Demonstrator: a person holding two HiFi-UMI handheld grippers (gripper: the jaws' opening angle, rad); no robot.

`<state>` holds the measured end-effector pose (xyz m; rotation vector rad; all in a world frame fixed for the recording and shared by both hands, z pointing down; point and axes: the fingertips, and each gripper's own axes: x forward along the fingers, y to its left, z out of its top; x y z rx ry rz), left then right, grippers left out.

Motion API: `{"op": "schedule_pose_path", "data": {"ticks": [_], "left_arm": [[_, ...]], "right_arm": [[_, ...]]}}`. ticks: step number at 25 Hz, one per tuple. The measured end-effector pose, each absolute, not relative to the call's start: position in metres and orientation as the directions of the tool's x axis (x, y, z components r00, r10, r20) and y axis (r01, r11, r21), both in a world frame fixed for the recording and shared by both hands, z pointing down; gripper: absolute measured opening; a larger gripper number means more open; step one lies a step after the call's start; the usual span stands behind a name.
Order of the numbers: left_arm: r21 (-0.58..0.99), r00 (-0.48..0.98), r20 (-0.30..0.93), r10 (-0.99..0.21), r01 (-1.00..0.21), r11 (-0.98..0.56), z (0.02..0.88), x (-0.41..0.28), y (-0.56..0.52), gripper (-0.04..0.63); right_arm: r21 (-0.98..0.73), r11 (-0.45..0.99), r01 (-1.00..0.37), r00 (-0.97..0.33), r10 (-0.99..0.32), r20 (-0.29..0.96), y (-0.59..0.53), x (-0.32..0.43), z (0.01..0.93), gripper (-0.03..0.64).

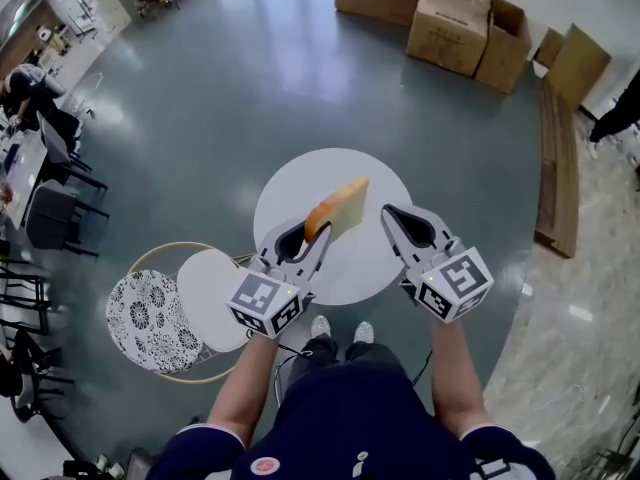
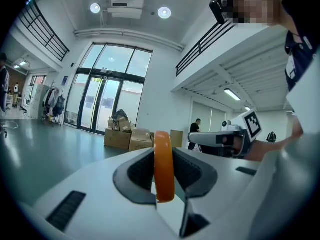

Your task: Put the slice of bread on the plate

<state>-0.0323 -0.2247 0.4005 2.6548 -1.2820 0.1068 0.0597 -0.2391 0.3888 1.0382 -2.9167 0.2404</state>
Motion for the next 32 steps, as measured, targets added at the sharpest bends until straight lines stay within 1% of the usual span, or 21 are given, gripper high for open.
{"op": "schedule_pose_path", "data": {"ticks": [10,14,21,25,32], "left_arm": [[0.17,0.648,0.174,-0.741,-0.761,-0.626,0.422,-0.035,-0.241,0.091],[0.197,0.651,0.196,-0.733,-0.759,-0.621,0.448,-0.039,-0.251,0.091],[0.247,0.67,0.185,-0.719,-0.74,-0.626,0.501,-0.039,-0.278,0.091],[0.286,0.663,0.201,-0.721,-0.744,-0.604,0.536,-0.04,-0.295,0.091],[0.417,0.638,0.249,-0.728,-0.749,-0.514,0.592,-0.046,-0.315,0.091]], "right_arm": [[-0.162,0.732,-0.662,-0.75,-0.648,0.133,-0.246,0.057,0.407,0.005],[-0.173,0.73,-0.662,-0.75,-0.639,0.172,-0.252,0.05,0.428,0.005],[-0.203,0.7,-0.685,-0.727,-0.639,0.252,-0.271,0.049,0.474,0.005],[-0.232,0.69,-0.686,-0.726,-0.627,0.283,-0.276,0.044,0.496,0.005],[-0.252,0.683,-0.686,-0.723,-0.603,0.336,-0.277,0.04,0.522,0.005]]}}
